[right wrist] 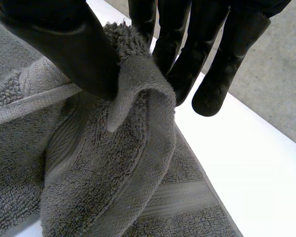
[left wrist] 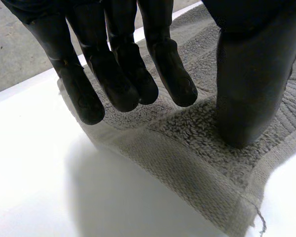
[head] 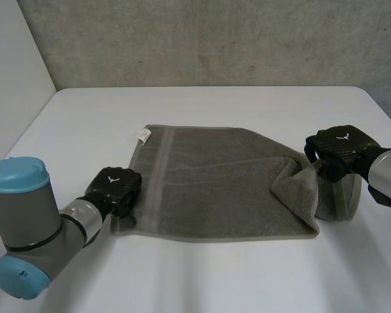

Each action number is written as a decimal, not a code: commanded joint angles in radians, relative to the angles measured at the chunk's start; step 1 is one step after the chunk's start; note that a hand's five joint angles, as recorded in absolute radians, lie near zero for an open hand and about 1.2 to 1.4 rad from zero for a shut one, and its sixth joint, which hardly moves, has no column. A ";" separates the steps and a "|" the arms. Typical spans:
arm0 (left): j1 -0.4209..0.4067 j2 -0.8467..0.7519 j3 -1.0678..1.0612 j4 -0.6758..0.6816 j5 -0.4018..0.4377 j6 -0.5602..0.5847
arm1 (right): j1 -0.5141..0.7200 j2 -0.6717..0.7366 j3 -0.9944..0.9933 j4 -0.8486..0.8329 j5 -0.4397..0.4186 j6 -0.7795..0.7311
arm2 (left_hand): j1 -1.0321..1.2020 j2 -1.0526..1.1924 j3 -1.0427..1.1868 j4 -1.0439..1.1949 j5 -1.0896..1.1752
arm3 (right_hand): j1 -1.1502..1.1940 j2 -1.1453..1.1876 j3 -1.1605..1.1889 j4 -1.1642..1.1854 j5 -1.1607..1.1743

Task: Fold the towel.

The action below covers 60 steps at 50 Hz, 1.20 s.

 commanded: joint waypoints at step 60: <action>0.026 0.033 -0.132 0.100 0.023 0.174 | 0.008 -0.001 0.037 -0.017 0.000 0.000 | -0.809 -0.825 -0.824 -0.839 -0.103 | 0.075 0.070 0.083 0.053 0.071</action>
